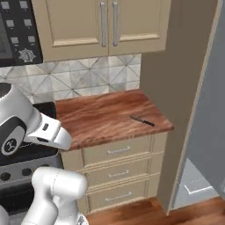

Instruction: Retrieve the butter from the fridge and place it on a plate on the dining table. Then retrieve the butter knife by the fridge and place it near the plate.

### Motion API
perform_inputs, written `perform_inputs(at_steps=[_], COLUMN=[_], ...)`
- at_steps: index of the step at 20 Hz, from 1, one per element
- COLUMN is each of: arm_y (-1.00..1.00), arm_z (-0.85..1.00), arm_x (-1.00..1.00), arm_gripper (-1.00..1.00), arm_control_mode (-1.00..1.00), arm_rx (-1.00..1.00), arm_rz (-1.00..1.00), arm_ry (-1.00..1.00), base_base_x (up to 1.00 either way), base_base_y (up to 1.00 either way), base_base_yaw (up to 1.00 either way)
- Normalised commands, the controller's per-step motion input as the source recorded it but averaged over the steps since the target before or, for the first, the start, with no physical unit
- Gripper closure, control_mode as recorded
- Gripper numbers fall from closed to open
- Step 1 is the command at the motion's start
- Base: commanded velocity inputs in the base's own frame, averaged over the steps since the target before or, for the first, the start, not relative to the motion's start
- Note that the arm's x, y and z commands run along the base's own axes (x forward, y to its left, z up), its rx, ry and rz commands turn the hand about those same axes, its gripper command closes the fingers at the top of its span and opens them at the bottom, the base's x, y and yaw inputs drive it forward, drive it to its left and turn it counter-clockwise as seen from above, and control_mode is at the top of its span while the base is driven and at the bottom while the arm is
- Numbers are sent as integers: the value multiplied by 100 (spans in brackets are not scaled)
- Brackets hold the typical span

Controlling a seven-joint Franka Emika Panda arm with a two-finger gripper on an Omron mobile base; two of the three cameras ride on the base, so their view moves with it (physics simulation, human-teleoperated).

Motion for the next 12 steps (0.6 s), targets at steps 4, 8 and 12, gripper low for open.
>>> perform_inputs(at_steps=[4, 8, 12], arm_y=[0, 0, 0], arm_z=[0, 0, 0], arm_x=[0, 0, 0], arm_gripper=[-100, -100, -100], arm_control_mode=[100, 100, 100], arm_rx=[0, 0, 0], arm_rz=[0, 0, 0], arm_ry=[0, 0, 0], base_base_x=[0, 7, 0], base_base_y=[-36, -61, -67], base_base_yaw=[96, 79, 20])
